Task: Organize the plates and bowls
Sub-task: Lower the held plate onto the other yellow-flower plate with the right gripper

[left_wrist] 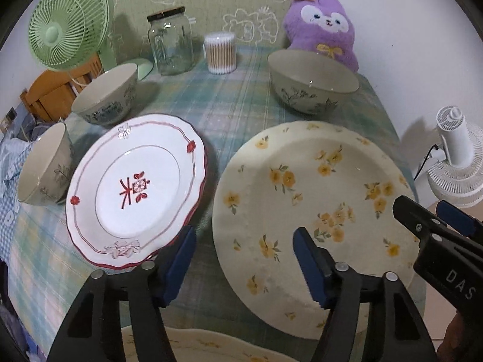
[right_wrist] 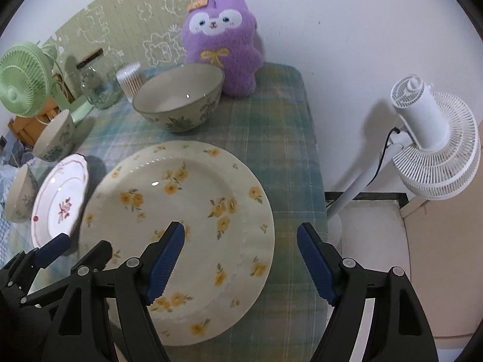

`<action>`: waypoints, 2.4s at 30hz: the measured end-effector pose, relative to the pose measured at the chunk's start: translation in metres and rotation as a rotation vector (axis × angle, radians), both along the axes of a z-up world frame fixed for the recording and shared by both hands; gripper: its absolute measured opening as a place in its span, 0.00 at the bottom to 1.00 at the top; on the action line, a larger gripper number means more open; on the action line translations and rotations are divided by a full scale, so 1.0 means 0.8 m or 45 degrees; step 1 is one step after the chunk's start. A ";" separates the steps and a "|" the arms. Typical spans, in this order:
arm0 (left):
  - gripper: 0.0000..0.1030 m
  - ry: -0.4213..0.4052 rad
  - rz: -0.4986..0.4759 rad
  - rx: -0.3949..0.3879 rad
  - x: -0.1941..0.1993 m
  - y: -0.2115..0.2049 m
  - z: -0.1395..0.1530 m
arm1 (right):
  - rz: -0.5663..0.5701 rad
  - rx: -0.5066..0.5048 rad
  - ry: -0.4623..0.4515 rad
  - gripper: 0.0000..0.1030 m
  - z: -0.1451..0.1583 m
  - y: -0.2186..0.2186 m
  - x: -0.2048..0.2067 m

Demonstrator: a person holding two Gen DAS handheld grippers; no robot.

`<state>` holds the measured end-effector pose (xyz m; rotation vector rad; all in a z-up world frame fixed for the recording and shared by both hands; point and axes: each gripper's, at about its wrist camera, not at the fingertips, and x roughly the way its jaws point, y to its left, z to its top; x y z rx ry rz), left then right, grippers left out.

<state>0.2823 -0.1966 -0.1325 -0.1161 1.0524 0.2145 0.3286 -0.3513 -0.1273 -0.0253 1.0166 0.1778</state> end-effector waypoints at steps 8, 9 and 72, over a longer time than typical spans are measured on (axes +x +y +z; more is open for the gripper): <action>0.52 0.052 0.001 0.029 0.012 -0.002 -0.018 | 0.030 -0.023 0.035 0.74 -0.021 -0.003 0.021; 0.51 0.057 0.003 0.037 0.014 -0.002 -0.020 | 0.034 -0.026 0.039 0.70 -0.021 -0.003 0.023; 0.46 -0.089 -0.132 0.061 -0.037 0.022 0.057 | 0.104 -0.095 0.060 0.47 0.049 0.022 -0.038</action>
